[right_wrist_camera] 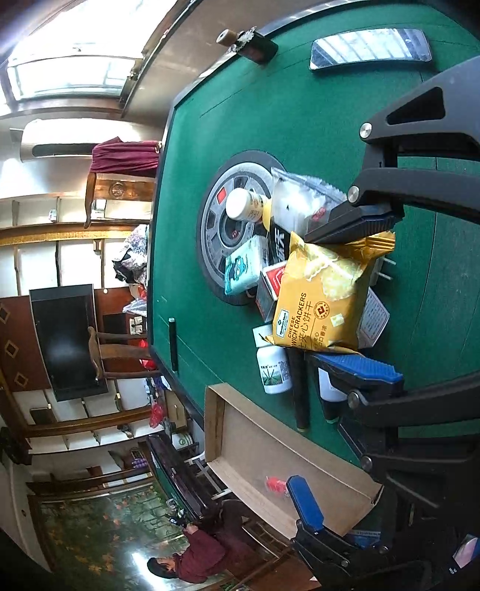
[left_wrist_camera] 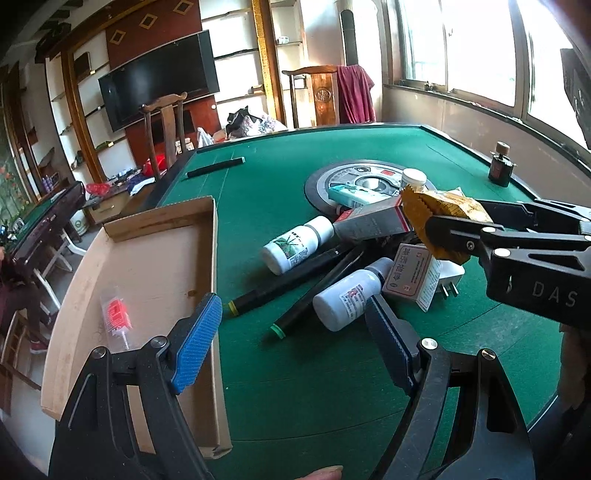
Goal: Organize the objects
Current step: 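Carry the yellow cracker bag in the right tool over the cardboard tray, then open the right tool to drop the cracker bag into the tray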
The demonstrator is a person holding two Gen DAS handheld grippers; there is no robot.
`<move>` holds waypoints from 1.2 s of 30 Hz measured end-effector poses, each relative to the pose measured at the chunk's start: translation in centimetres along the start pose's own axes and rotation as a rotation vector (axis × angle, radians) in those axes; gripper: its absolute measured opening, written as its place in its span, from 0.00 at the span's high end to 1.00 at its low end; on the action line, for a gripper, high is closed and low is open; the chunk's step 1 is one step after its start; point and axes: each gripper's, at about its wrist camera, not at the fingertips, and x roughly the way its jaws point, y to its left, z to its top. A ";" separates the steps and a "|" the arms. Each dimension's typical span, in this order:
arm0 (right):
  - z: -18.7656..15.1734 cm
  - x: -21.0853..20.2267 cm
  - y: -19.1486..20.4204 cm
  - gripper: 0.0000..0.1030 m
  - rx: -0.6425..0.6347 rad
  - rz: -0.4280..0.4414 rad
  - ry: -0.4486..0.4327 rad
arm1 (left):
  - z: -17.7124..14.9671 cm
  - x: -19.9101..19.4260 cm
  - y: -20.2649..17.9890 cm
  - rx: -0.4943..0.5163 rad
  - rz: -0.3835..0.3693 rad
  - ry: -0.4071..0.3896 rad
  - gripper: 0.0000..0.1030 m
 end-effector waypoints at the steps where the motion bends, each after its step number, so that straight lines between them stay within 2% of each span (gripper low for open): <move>1: 0.1 0.0 0.2 0.46 -0.003 0.000 0.002 | 0.0 -0.1 0.2 -0.004 0.001 -0.001 0.21; 10: 1.5 1.1 3.6 0.46 -0.070 0.045 0.019 | 0.1 -0.5 2.8 -0.063 0.011 -0.010 0.21; 15: 3.0 2.4 6.6 0.46 -0.129 0.088 0.031 | 0.0 -0.8 6.2 -0.146 0.046 -0.012 0.21; 18: 4.1 3.7 8.9 0.46 -0.148 0.143 0.051 | -0.4 -0.9 8.8 -0.210 0.076 -0.009 0.21; 24: 5.9 7.4 14.1 0.46 -0.199 0.233 0.117 | -2.2 -0.5 14.3 -0.340 0.179 0.018 0.21; 29: 6.5 11.4 17.7 0.47 -0.222 0.262 0.184 | -4.1 -0.1 17.9 -0.443 0.199 0.046 0.21; 36: 6.0 16.3 19.8 0.47 -0.235 0.249 0.296 | -5.1 0.5 18.7 -0.474 0.180 0.066 0.21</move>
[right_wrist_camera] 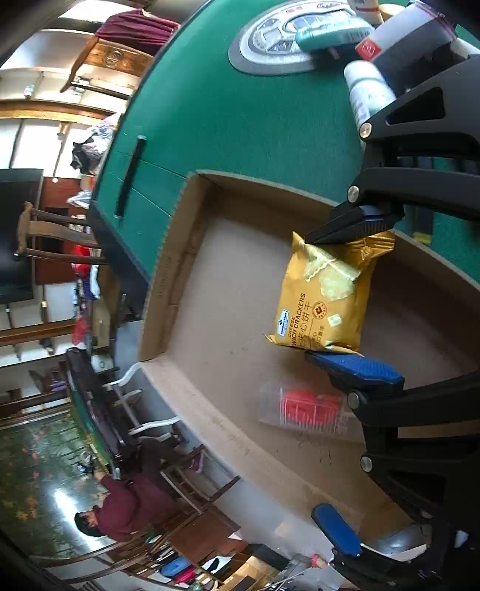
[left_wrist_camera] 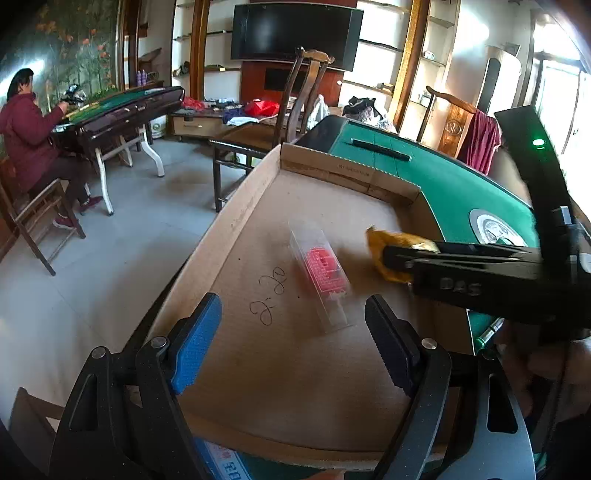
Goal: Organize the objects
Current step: 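Open the right tool to drop the cracker bag into the tray, then reach the left tool into the pile and grasp a white medicine bottle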
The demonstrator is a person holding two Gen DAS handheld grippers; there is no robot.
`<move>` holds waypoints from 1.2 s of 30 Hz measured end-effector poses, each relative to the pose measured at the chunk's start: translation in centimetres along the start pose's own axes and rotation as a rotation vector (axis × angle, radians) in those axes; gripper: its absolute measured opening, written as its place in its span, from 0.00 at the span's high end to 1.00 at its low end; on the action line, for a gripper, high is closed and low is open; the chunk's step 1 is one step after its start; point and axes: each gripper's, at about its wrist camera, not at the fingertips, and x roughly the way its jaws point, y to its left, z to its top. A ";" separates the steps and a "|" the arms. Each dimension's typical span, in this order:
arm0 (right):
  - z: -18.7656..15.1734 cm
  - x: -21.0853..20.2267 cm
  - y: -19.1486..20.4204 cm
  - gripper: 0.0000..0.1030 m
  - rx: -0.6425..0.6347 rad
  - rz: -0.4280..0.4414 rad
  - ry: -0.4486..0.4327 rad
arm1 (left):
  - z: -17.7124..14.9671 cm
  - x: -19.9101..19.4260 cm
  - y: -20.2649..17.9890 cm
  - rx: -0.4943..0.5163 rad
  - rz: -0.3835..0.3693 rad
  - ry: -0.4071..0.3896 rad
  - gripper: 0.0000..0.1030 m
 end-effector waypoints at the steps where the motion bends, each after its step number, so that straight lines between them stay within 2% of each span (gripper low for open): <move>1: 0.0 0.3 0.0 0.47 0.002 0.008 0.008 | 0.1 0.0 0.0 -0.003 -0.001 0.001 0.21; 4: 0.3 0.6 0.7 0.46 -0.016 0.016 0.008 | 0.0 0.0 0.1 -0.009 -0.002 0.000 0.21; 13: 0.8 0.4 1.9 0.42 -0.013 0.197 0.024 | 0.0 0.1 0.0 0.001 -0.006 0.005 0.21; 21: -1.1 -4.3 0.1 0.39 0.028 0.209 -0.098 | -0.1 -0.3 -0.1 0.006 -0.018 -0.017 0.21; 25: -4.6 -8.6 -0.9 0.39 -0.016 0.194 -0.179 | -0.3 -0.9 -0.2 0.007 -0.030 -0.038 0.21; 28: -9.2 -13.8 -2.2 0.39 -0.093 0.140 -0.332 | -0.5 -1.0 -0.9 0.035 -0.037 -0.035 0.21; 31: -12.9 -16.5 -4.8 0.39 -0.096 0.096 -0.373 | -1.0 -1.5 -2.0 0.058 -0.099 -0.038 0.21; 35: -17.6 -18.6 -10.7 0.40 0.112 0.075 -0.374 | -1.7 -3.6 -4.4 0.080 -0.305 -0.102 0.21; 36: -18.2 -18.8 -11.7 0.40 0.143 0.069 -0.370 | -1.7 -3.9 -5.3 0.104 -0.325 -0.100 0.21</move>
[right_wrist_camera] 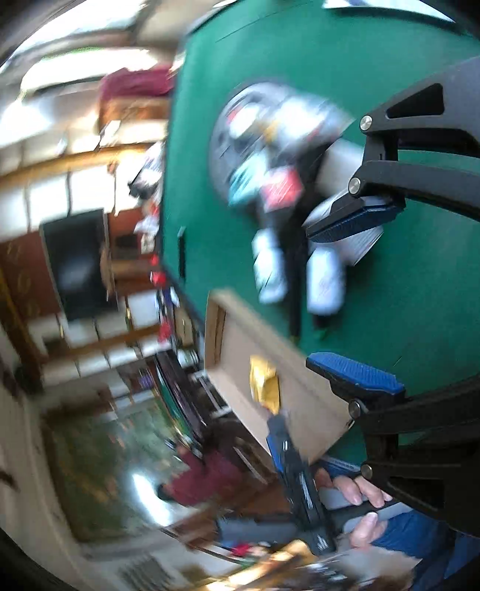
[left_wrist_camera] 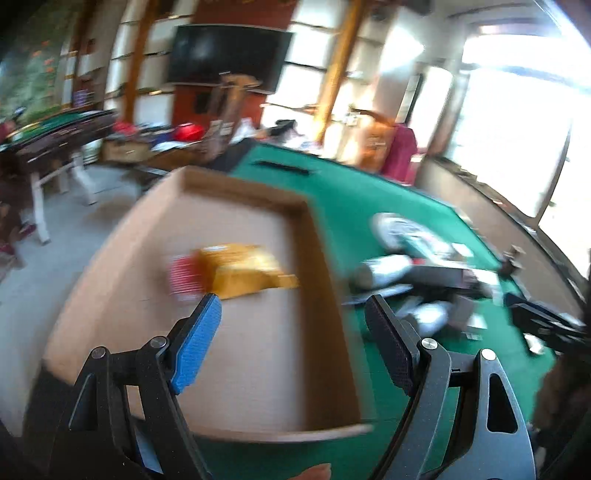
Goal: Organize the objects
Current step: 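Reach the left tool into the pile and grasp a white medicine bottle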
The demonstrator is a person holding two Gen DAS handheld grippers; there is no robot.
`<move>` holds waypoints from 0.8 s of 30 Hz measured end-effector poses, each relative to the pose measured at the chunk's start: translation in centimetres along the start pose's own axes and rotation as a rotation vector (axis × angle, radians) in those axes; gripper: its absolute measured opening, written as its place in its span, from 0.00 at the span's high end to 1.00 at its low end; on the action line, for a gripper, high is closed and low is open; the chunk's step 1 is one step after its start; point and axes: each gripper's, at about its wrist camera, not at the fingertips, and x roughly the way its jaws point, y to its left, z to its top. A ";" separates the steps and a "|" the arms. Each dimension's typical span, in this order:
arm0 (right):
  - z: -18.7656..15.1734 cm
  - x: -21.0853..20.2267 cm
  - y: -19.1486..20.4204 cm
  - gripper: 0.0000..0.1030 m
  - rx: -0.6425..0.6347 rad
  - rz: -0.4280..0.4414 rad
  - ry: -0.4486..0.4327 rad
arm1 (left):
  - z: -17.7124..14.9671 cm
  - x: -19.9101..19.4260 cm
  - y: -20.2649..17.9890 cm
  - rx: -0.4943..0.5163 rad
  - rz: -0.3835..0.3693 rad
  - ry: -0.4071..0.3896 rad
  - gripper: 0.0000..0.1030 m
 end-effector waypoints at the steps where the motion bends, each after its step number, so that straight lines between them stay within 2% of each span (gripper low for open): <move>1: -0.4 -0.5 -1.1 0.40 0.027 -0.032 0.000 | 0.1 0.1 -1.1 0.034 -0.013 0.011 0.21; 5: -1.4 -1.4 -3.1 0.39 -0.018 -0.108 0.015 | 0.6 1.7 -6.5 0.199 -0.027 0.098 0.21; 7: -1.3 -1.2 -3.8 0.39 -0.019 -0.143 -0.002 | 0.7 2.9 -8.3 0.249 -0.033 0.138 0.21; 9: -1.7 -1.6 -5.2 0.39 0.012 -0.126 -0.027 | 0.6 3.9 -9.9 0.304 -0.053 0.179 0.21; 12: -2.1 -1.5 -6.5 0.39 0.055 -0.084 -0.013 | 0.3 4.8 -11.6 0.401 -0.108 0.208 0.21; 15: -1.9 -1.1 -7.4 0.39 0.112 -0.036 0.001 | 0.6 6.7 -13.2 0.483 -0.122 0.260 0.22; 17: -2.0 -1.1 -8.2 0.39 0.160 -0.013 0.005 | 0.5 8.1 -14.1 0.532 -0.146 0.306 0.27; 19: -2.1 -1.1 -8.7 0.39 0.191 -0.009 0.009 | 0.1 9.7 -15.1 0.581 -0.149 0.356 0.51; 20: -2.1 -1.1 -8.9 0.39 0.203 -0.013 0.010 | -0.2 10.7 -15.6 0.612 -0.151 0.394 0.55; 21: -2.1 -1.2 -9.0 0.39 0.210 -0.009 0.009 | -0.5 11.0 -16.0 0.633 -0.143 0.397 0.58; 24: -2.1 -1.3 -9.0 0.39 0.219 0.002 0.006 | -1.3 12.6 -16.6 0.664 -0.126 0.434 0.59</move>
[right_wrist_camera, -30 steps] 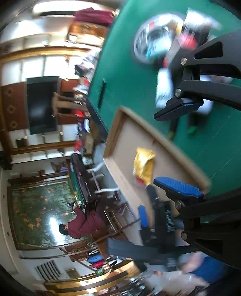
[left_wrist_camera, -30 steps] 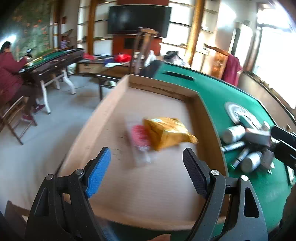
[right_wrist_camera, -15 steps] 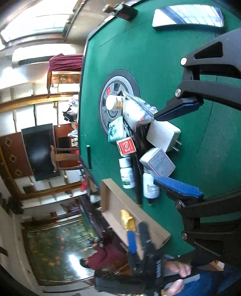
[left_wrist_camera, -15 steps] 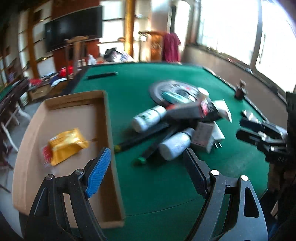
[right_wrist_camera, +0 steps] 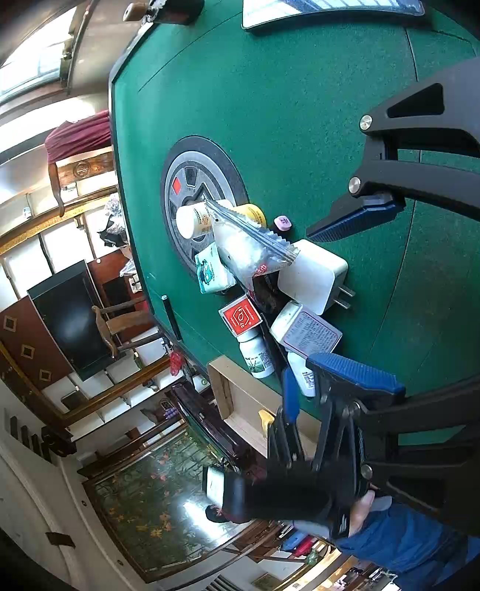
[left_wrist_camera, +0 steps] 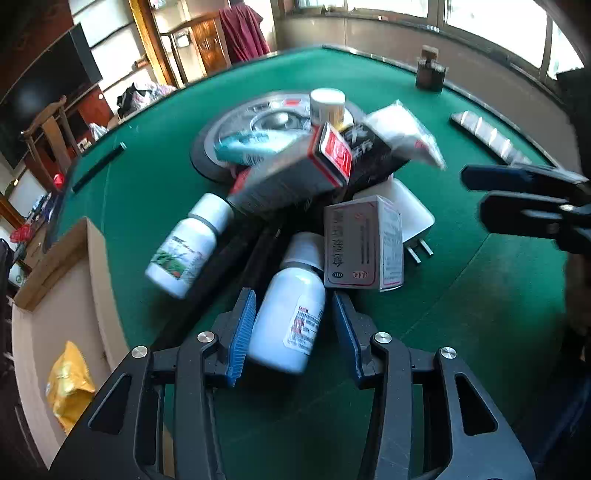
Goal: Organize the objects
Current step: 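Reach the left tool into the pile and grasp a white medicine bottle, then grasp a white medicine box with the right tool while the left tool lifts the bottle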
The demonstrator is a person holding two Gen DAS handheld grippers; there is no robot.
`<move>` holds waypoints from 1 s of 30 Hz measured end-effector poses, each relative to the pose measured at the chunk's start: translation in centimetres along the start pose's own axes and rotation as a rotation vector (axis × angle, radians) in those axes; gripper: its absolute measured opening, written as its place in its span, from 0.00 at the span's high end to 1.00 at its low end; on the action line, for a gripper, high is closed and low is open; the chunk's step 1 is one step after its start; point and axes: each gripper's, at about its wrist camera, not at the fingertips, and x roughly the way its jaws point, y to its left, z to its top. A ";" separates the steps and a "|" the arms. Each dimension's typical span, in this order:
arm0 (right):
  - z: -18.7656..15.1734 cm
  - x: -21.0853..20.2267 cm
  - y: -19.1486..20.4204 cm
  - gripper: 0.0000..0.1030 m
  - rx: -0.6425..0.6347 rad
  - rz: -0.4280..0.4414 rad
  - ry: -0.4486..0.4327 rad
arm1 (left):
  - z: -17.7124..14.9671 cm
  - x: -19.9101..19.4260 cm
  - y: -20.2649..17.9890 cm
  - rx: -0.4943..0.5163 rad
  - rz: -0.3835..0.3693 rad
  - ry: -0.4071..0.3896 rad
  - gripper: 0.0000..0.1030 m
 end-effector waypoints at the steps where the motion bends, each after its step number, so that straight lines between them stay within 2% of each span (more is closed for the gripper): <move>1: 0.0 0.0 0.0 0.39 0.001 0.000 -0.001 | -0.1 0.3 -0.1 -0.006 -0.007 0.012 0.60; 3: 0.0 -0.1 0.0 0.39 0.003 0.004 -0.003 | -0.4 0.6 -0.2 -0.029 -0.033 0.019 0.66; 5: 0.0 0.0 -0.1 0.39 0.005 0.006 0.001 | -0.7 0.4 -0.8 -0.053 -0.073 0.027 0.67; 10: -0.2 0.2 -0.1 0.39 0.015 0.013 0.032 | -1.9 -0.6 -1.7 -0.145 -0.059 0.012 0.67; 12: -0.3 0.6 0.0 0.39 0.016 0.020 0.054 | -2.8 -1.3 -1.2 -0.210 -0.078 0.008 0.67; 18: -0.6 1.7 1.7 0.39 -0.001 0.035 0.119 | -5.2 -2.5 0.1 -0.298 0.007 -0.005 0.67; 22: -0.8 2.9 3.8 0.39 -0.072 -0.002 0.139 | -6.0 -2.7 0.6 -0.329 -0.001 -0.039 0.67; 26: -1.1 3.3 5.9 0.39 -0.214 -0.032 0.151 | -6.4 -2.9 0.7 -0.322 -0.002 -0.060 0.67; 30: -1.1 4.3 7.1 0.38 -0.356 -0.105 0.157 | -6.6 -2.8 0.5 -0.314 0.012 -0.075 0.67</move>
